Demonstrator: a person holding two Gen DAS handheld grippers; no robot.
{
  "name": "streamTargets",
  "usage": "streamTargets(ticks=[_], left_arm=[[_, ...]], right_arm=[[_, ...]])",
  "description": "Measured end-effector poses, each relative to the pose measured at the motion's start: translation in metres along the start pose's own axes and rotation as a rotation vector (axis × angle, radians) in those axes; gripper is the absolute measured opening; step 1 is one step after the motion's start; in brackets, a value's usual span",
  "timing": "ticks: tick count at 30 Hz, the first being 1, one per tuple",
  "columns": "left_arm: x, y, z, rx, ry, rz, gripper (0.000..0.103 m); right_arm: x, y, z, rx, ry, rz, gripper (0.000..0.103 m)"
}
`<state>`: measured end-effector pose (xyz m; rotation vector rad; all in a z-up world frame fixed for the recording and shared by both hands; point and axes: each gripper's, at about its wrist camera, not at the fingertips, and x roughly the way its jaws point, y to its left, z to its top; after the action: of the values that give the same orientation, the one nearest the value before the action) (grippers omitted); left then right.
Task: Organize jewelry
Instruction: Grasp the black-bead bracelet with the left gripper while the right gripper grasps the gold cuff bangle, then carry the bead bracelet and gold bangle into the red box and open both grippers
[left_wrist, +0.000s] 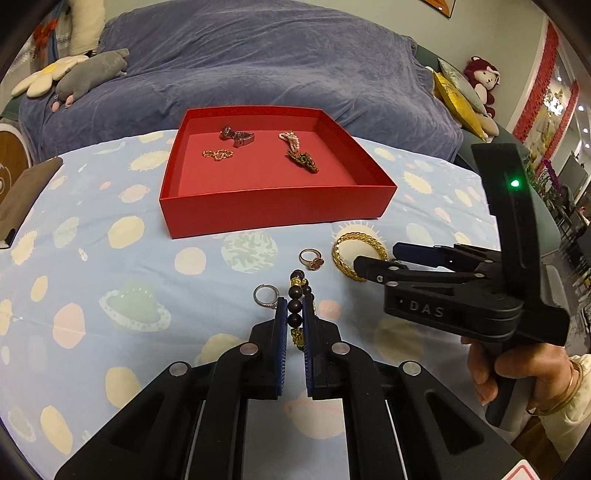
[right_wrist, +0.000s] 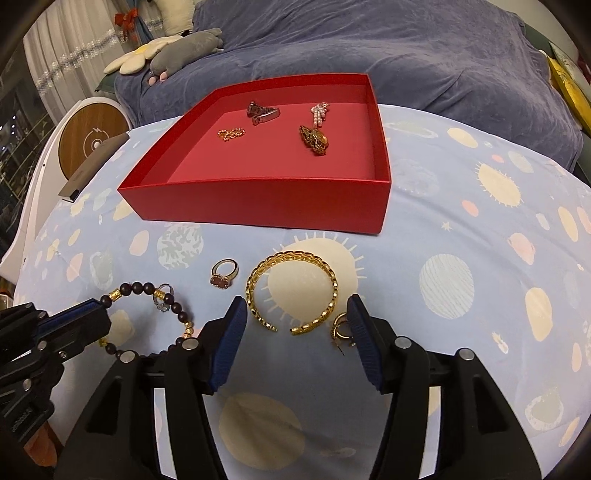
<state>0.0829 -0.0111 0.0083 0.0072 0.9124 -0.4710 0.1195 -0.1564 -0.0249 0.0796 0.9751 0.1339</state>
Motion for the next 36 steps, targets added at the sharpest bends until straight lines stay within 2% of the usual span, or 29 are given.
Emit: streamTargets(ticks=[8, 16, 36], left_arm=[[-0.003, 0.01, 0.0, -0.026, 0.005, 0.0, 0.005], [-0.005, 0.015, 0.0, -0.037, 0.001, 0.002, 0.006], [-0.037, -0.002, 0.031, -0.034, -0.105, -0.053, 0.005]], right_arm=[[0.016, 0.006, 0.002, -0.031, 0.011, -0.031, 0.059], [0.013, 0.006, 0.001, -0.037, -0.004, -0.039, 0.056], [-0.042, 0.008, 0.018, -0.021, -0.121, 0.024, 0.056]])
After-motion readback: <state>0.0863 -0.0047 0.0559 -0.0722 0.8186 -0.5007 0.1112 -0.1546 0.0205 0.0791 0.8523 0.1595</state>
